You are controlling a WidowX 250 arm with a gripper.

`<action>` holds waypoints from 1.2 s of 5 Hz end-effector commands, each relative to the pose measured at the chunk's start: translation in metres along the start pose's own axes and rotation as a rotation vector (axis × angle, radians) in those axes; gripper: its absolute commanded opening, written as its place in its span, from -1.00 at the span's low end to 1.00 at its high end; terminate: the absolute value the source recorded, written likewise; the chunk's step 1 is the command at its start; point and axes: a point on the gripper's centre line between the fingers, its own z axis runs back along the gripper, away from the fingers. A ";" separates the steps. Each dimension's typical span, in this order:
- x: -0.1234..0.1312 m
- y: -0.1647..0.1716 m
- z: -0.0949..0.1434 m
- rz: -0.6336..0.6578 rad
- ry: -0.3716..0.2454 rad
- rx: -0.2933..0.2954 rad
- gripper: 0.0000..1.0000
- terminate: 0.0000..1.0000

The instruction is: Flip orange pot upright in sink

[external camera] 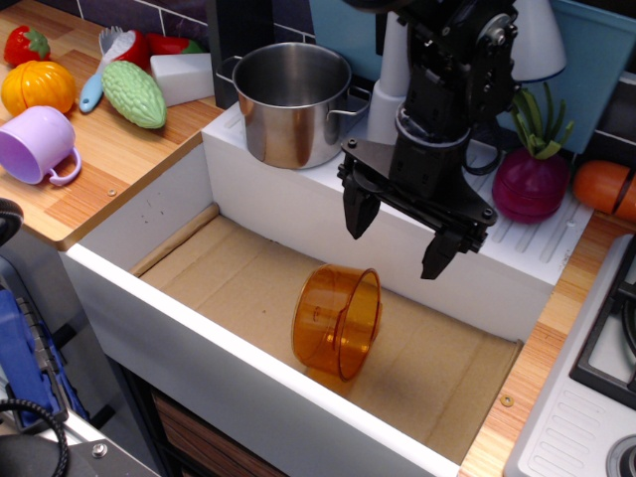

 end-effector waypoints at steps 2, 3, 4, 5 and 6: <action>0.002 -0.002 -0.005 -0.060 0.008 0.085 1.00 -1.00; 0.000 -0.003 -0.010 -0.123 0.010 0.191 1.00 -1.00; -0.004 0.000 -0.019 -0.141 -0.002 0.211 1.00 -1.00; -0.009 0.003 -0.030 -0.149 -0.025 0.214 1.00 -1.00; -0.013 0.008 -0.039 -0.169 -0.034 0.227 1.00 -1.00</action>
